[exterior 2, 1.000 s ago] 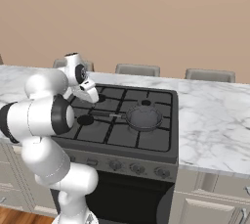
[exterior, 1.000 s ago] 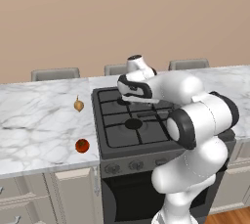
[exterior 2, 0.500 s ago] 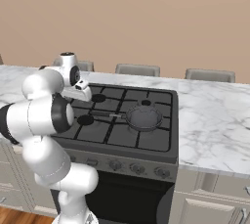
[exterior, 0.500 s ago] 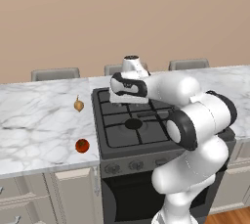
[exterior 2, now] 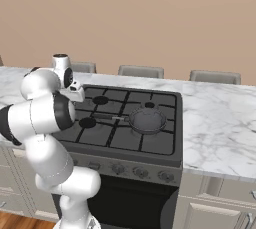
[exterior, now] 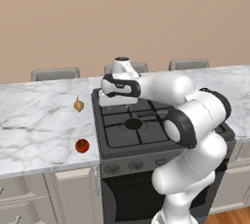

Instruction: Place the pan on the front right burner on the stove. Then place the tomato and the onion in the pan and turn on the front right burner.

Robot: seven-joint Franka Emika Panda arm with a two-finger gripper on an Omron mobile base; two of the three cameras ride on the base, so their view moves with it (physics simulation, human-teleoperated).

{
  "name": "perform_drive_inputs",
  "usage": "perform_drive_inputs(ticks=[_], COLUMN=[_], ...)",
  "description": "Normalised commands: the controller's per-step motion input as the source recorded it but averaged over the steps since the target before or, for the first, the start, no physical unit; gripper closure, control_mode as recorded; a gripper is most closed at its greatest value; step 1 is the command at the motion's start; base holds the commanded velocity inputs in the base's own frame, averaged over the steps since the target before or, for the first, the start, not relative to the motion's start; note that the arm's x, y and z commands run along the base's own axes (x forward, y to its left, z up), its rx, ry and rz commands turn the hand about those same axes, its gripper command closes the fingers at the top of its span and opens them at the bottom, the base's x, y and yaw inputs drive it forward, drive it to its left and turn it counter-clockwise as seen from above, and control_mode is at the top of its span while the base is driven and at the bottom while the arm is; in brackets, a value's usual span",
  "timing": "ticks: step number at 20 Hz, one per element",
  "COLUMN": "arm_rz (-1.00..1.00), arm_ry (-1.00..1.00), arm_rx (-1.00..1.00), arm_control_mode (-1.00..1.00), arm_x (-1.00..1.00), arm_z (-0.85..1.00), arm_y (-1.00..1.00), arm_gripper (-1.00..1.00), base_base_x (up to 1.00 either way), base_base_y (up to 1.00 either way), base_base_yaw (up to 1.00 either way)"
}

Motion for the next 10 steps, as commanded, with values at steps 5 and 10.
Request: perform_drive_inputs(ticks=[5,10], arm_rz=[0.14,0.15], arm_ry=[0.0,-0.01], arm_rx=[-0.01,0.0], arm_control_mode=[-1.0,-1.0], arm_x=[0.08,0.21], arm_z=[0.0,0.0], arm_y=[0.38,0.31], arm_gripper=[-1.0,-1.0], base_base_x=[0.0,0.0], base_base_y=[0.0,0.0], base_base_yaw=[0.0,0.0])
